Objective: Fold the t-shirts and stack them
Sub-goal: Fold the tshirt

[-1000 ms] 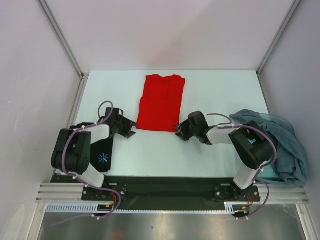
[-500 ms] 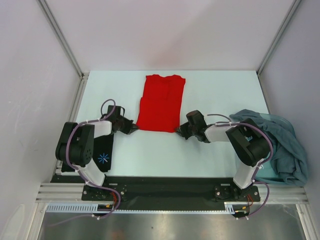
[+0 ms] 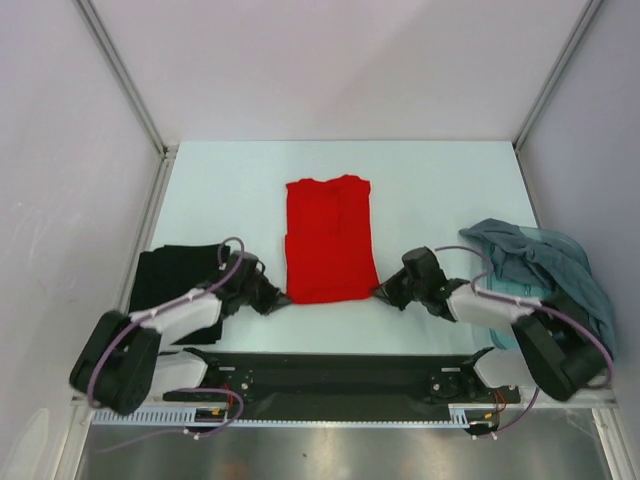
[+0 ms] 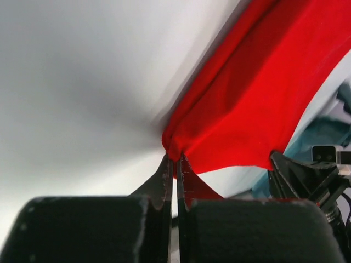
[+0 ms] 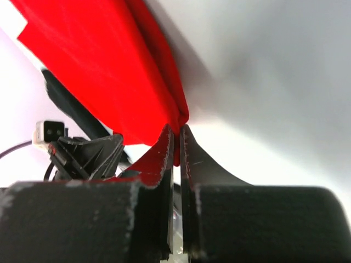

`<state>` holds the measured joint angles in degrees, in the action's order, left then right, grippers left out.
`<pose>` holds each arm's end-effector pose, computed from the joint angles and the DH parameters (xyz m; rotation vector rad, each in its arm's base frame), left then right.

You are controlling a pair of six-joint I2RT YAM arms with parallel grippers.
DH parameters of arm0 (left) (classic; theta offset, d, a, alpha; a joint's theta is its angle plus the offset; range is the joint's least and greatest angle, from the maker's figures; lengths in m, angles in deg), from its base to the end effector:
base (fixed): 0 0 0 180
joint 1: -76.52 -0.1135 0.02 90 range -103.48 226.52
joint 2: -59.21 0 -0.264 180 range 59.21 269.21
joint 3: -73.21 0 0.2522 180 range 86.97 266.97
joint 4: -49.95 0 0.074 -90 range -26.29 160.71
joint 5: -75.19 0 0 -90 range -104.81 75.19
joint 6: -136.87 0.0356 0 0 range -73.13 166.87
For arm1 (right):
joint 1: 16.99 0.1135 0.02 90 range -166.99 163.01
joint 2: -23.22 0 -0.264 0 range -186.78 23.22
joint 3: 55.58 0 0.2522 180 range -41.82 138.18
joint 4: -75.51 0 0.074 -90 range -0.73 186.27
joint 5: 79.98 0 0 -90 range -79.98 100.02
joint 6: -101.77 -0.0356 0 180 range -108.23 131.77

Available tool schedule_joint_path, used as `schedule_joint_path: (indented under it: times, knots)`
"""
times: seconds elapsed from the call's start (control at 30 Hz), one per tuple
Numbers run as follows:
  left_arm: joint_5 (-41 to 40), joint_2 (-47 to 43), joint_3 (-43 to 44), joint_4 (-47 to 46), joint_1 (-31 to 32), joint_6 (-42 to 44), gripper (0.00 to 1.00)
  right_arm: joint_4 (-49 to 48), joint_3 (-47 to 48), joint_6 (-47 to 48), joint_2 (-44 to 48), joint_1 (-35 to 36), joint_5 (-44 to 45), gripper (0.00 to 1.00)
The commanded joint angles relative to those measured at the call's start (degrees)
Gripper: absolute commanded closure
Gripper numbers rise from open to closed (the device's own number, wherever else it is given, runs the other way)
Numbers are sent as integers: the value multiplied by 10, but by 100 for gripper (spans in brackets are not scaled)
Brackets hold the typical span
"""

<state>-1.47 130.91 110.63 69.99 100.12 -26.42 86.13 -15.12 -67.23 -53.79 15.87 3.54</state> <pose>0.1881 -0.0911 0.1339 -1.0670 2.5521 -0.8801 0.1974 0.1323 0.1403 0.9860 2.4654 0.9466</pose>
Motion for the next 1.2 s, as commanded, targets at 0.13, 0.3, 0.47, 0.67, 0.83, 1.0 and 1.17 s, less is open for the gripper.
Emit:
schedule_joint_path:
  times: [0.13,0.3,0.47,0.67,0.83,1.0,1.17]
  knots:
    - [-68,-247,-87,169,115,-148,99,216,-82,-34,234,75,41,100]
    - [-108,-338,-69,270,177,-176,100,327,-82,-64,380,136,79,100]
    - [-159,-300,4,276,193,-122,100,347,-47,-14,384,120,75,100]
    - [-196,-119,207,274,119,52,100,293,92,161,205,-46,-33,100]
    - [-167,35,327,242,29,140,100,249,233,257,0,-162,-143,100]
    - [-122,188,478,220,-22,202,100,254,400,280,-189,-196,-167,100]
    - [-66,338,624,240,-53,227,100,274,555,293,-307,-220,-193,100]
